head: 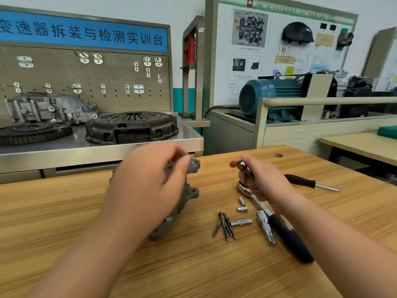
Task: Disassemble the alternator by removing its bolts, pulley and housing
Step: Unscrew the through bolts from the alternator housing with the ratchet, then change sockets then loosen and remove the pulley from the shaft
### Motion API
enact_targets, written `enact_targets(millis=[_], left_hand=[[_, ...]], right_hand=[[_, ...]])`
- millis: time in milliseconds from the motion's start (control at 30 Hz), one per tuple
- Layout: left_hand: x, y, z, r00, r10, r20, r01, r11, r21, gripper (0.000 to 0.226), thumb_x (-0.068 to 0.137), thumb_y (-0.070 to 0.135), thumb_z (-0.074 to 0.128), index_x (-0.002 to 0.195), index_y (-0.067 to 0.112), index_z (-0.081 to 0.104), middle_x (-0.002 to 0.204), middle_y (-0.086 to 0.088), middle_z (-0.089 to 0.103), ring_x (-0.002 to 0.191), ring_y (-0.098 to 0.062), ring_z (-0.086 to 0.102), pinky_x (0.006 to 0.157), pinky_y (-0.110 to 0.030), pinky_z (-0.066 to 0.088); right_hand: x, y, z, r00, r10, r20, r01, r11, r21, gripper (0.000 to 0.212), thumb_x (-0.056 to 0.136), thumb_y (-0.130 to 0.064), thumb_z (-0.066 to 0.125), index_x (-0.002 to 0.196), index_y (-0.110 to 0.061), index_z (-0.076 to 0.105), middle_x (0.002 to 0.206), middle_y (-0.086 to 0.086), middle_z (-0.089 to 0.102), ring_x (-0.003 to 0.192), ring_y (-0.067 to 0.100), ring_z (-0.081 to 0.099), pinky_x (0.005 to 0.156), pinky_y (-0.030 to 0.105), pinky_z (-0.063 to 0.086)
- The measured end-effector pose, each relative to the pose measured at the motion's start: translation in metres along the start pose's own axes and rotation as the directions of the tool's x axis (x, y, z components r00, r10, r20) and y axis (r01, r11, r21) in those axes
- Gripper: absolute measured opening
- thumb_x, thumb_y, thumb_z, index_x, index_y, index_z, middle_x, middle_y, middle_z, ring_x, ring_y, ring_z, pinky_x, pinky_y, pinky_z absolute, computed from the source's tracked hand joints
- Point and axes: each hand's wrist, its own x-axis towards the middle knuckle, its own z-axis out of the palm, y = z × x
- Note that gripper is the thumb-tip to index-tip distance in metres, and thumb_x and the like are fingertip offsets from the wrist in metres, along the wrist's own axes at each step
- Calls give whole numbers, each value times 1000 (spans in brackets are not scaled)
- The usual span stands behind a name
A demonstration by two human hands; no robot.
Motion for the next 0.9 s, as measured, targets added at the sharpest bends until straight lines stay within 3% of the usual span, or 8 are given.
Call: enact_targets(millis=[100,233,333,433,633,733,800,900], left_hand=[[9,-26,-5,987,-160,18,152,962,226,26,88,44,46,102,28,60,96,12,61,85,-11,51,70,-28,39],[11,-49,-6,895,-372,245,269,890,369,63,80,67,47,129,28,49,128,7,55,118,-16,49,96,-38,45],[9,-51,-7,804,-438,403,299,882,364,91,65,82,36,140,31,37,141,9,45,128,-15,43,103,-40,42],[9,-50,-9,775,-432,461,263,884,387,104,57,86,35,146,31,30,148,10,38,134,-14,37,108,-38,37],[10,-57,-8,767,-412,492,223,890,398,90,71,73,54,147,30,30,148,10,39,133,-11,37,104,-31,39],[11,-63,-10,765,-402,503,243,904,353,88,71,68,59,146,34,30,147,12,39,131,-9,38,101,-28,39],[11,-70,-14,750,-389,535,269,918,292,87,71,65,64,146,38,29,146,15,38,130,-7,39,99,-25,39],[10,-79,-22,714,-373,593,326,926,190,85,72,58,70,144,43,28,145,21,33,121,-1,39,89,-18,38]], right_hand=[[8,14,5,994,-109,33,112,874,-473,49,97,-54,41,64,-23,60,42,-10,40,35,3,32,40,19,27],[7,29,17,969,-239,64,182,513,-839,50,93,-62,34,72,-26,62,56,-7,59,54,6,55,46,24,40],[7,40,22,970,-232,74,178,470,-865,46,93,-64,36,89,-28,64,66,-10,59,66,9,58,53,26,44],[5,50,25,977,-166,133,195,450,-871,42,93,-63,39,96,-28,61,73,-9,59,74,13,60,63,30,52],[0,57,31,979,-134,151,191,362,-912,38,93,-63,39,93,-28,54,75,-10,56,71,10,56,61,27,50],[-1,54,33,978,-156,140,184,315,-931,36,93,-62,39,88,-29,52,74,-11,50,69,9,50,55,25,42],[1,49,33,978,-164,131,175,290,-941,37,93,-61,41,93,-27,58,82,-9,50,76,11,51,61,26,45],[6,33,33,983,-141,115,166,437,-884,39,93,-60,42,97,-27,63,90,-8,58,81,11,57,72,30,53]])
